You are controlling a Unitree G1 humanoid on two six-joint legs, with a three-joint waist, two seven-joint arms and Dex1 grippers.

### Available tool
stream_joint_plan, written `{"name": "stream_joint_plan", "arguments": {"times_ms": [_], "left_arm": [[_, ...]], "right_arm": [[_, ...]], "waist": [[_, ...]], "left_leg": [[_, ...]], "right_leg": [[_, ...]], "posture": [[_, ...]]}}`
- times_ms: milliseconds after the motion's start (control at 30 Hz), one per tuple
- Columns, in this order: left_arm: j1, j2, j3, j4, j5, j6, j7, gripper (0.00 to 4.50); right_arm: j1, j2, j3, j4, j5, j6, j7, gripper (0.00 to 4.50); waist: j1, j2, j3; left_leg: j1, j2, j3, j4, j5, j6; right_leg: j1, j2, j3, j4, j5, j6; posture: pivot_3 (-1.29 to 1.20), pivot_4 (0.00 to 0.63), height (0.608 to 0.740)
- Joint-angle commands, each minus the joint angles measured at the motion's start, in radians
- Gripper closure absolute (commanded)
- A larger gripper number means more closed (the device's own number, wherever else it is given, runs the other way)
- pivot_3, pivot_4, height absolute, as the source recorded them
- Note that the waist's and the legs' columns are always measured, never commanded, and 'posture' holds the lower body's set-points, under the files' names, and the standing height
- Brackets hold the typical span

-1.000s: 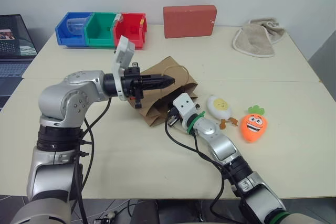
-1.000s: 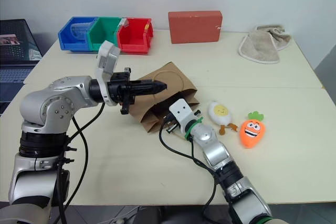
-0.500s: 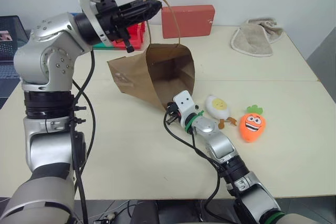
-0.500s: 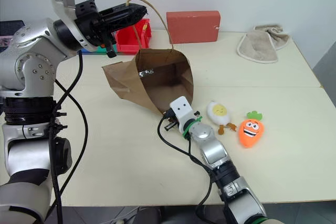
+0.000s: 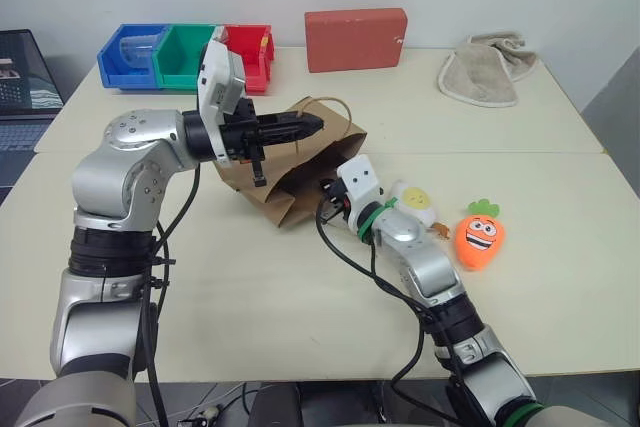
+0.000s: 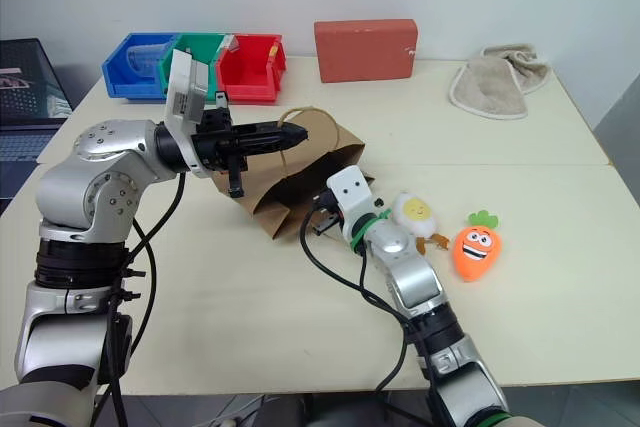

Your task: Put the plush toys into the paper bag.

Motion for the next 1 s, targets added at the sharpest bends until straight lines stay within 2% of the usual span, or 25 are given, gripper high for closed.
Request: {"name": "stream_joint_plan", "arguments": {"times_ms": [33,100,200,433,533,567,633,733,900,1000], "left_arm": [[0.018,0.016,0.005,-0.044,0.000,-0.015,-0.014,4.50],[0.030,0.016,-0.003,-0.051,0.009,-0.023,-0.021,4.50],[0.037,0.010,-0.008,-0.061,0.005,-0.016,-0.023,4.50],[0.060,0.008,-0.023,-0.074,0.007,-0.017,-0.029,4.50],[0.065,0.009,-0.022,-0.080,0.003,-0.012,-0.030,4.50],[0.065,0.009,-0.022,-0.080,0.002,-0.011,-0.030,4.50],[0.061,0.012,-0.013,-0.076,-0.003,-0.006,-0.028,4.50],[0.055,0.017,-0.006,-0.073,-0.009,0.002,-0.027,4.50],[0.060,0.028,0.003,-0.077,-0.018,0.011,-0.026,4.50],[0.069,0.041,0.012,-0.084,-0.024,0.016,-0.029,4.50]], "right_arm": [[0.020,-0.035,0.028,-0.192,0.051,0.095,0.069,4.47],[0.027,-0.065,0.030,-0.272,0.077,0.154,0.100,4.47],[0.021,-0.126,0.004,-0.369,0.113,0.226,0.132,3.86],[0.058,-0.429,-0.124,-0.581,0.208,0.353,0.270,1.43],[0.119,-0.602,-0.107,-0.631,0.180,0.316,0.333,0.27],[0.141,-0.653,-0.101,-0.639,0.164,0.296,0.348,0.02],[0.190,-0.742,-0.090,-0.620,0.111,0.248,0.346,0.02],[0.227,-0.805,-0.060,-0.559,0.035,0.163,0.327,0.02],[0.244,-0.833,0.000,-0.444,-0.084,0.051,0.300,0.02],[0.238,-0.806,0.004,-0.406,-0.104,0.018,0.291,0.62]], "waist": [[0.000,0.000,0.000],[0.000,0.000,0.000],[0.001,0.000,0.000],[0.014,0.000,0.000],[0.019,0.000,0.000],[0.020,0.000,0.000],[0.020,0.000,0.000],[0.016,0.000,0.000],[0.017,-0.001,0.000],[0.018,-0.001,0.000]], "left_leg": [[0.000,0.000,0.000,0.000,0.000,0.000],[0.000,0.000,0.000,0.000,0.000,0.000],[0.000,0.000,0.000,0.000,0.000,0.000],[-0.001,-0.001,0.000,0.000,0.000,0.000],[-0.002,-0.001,0.000,0.000,0.000,0.001],[-0.002,-0.001,0.000,0.000,0.000,0.001],[-0.003,-0.001,0.000,0.000,0.000,0.001],[-0.003,-0.001,0.001,0.001,0.000,0.001],[-0.003,-0.001,0.001,0.001,0.000,0.001],[-0.003,-0.001,0.001,0.001,0.000,0.001]], "right_leg": [[0.000,0.000,0.000,0.000,0.000,0.000],[0.000,0.000,0.000,0.000,0.000,0.000],[0.000,0.000,0.000,0.000,0.000,0.000],[0.000,-0.001,0.000,-0.002,0.000,0.000],[0.000,0.000,0.000,-0.003,0.000,0.000],[0.000,0.000,0.000,-0.003,0.000,0.000],[0.000,-0.001,0.000,-0.004,0.000,0.000],[0.000,-0.001,0.001,-0.004,0.000,0.000],[0.000,-0.001,0.001,-0.004,0.000,0.000],[0.000,-0.001,0.001,-0.004,0.000,0.000]], "posture": [[0.00,0.150,0.740],[0.00,0.150,0.740],[0.00,0.150,0.740],[0.00,0.150,0.740],[0.00,0.150,0.740],[0.00,0.150,0.740],[0.00,0.150,0.740],[0.00,0.150,0.740],[0.00,0.150,0.740],[0.00,0.150,0.740]]}}
